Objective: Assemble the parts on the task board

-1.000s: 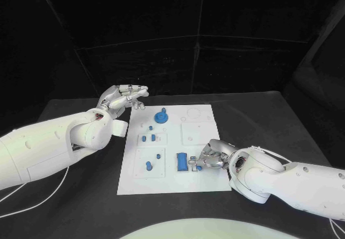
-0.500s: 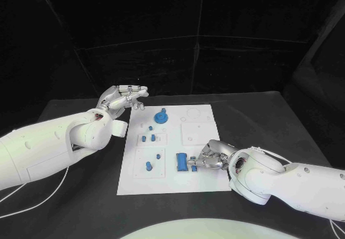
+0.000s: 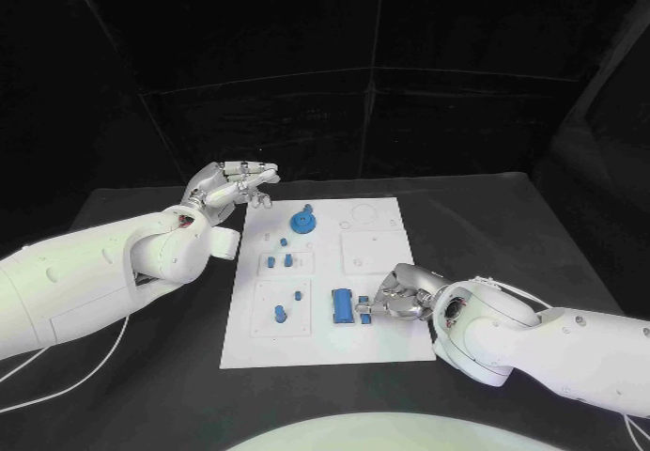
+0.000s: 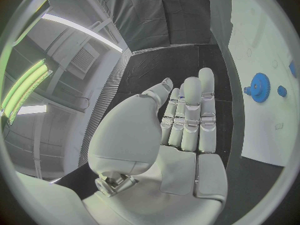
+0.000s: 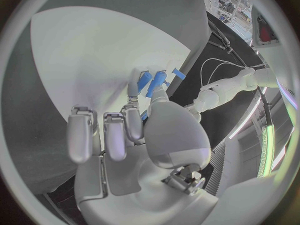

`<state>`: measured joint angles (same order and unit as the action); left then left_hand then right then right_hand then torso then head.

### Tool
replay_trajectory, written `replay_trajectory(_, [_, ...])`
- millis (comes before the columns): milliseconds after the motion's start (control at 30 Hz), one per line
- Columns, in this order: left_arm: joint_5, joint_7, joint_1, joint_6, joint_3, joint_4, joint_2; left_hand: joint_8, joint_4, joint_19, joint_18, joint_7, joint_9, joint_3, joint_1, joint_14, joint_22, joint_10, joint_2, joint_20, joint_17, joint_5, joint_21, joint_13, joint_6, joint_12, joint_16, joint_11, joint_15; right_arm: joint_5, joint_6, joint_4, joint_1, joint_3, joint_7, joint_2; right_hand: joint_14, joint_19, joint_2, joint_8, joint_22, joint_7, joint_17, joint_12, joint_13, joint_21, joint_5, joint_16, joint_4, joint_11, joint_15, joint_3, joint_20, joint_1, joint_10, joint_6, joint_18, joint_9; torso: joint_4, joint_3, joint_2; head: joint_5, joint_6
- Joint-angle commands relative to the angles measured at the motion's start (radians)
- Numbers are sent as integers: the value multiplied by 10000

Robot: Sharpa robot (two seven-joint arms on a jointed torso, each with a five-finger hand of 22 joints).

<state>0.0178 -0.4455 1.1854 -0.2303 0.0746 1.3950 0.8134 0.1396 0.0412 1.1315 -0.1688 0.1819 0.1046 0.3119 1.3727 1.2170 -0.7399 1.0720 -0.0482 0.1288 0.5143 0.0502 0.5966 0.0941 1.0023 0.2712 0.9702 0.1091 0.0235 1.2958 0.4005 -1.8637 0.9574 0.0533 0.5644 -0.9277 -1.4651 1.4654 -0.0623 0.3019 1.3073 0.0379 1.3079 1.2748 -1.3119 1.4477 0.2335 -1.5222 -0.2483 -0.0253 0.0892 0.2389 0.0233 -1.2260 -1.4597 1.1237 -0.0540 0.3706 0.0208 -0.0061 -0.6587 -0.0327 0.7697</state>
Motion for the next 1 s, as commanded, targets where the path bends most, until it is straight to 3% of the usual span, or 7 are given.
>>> replay_trajectory(33, [9,-34,14,109,-8,13,0,51,-53,66,-141,3,-16,-28,94,-70,13,-78,-15,-5,-15,47,-49,12,-41,62,-28,0,25,-16,-181,-68,9,-1,-314,-77,-909,185,29,8,649,27,1891,-28,-801,30,58,-31,326,-81,47,-59,-52,-539,-346,-4,91,33,-1,1,1,-14,-10])
replay_trajectory(200, [9,-35,14,99,-6,11,12,51,-53,66,-141,3,-16,-28,94,-70,13,-78,-15,-5,-15,47,-49,12,-41,62,-28,0,25,2,-435,-173,9,-1,-617,-235,-902,164,109,-52,619,58,1858,-89,-780,5,-237,-9,697,-59,34,-122,-46,-1014,-317,-74,85,56,3,2,10,-5,-1])
replay_trajectory(600, [9,-44,14,102,0,17,13,52,-55,66,-141,3,-16,-27,96,-70,14,-79,-14,-5,-16,47,-50,12,-41,64,-28,0,25,33,-569,-153,11,0,-714,-381,-903,164,92,-60,620,67,1866,-93,-779,5,-220,-13,696,-52,29,-121,-42,-1005,-315,-77,86,58,-2,-2,-8,-4,-26])
replay_trajectory(1000, [9,-49,14,98,1,42,35,55,-59,66,-141,2,-16,-26,104,-73,15,-80,-10,-6,-17,47,-52,13,-40,68,-28,0,24,129,-638,137,11,1,-463,-173,-905,168,16,-66,633,54,1875,-82,-790,11,-187,-19,748,-57,25,-162,-36,-1078,-317,-61,88,71,10,-7,-7,19,42])
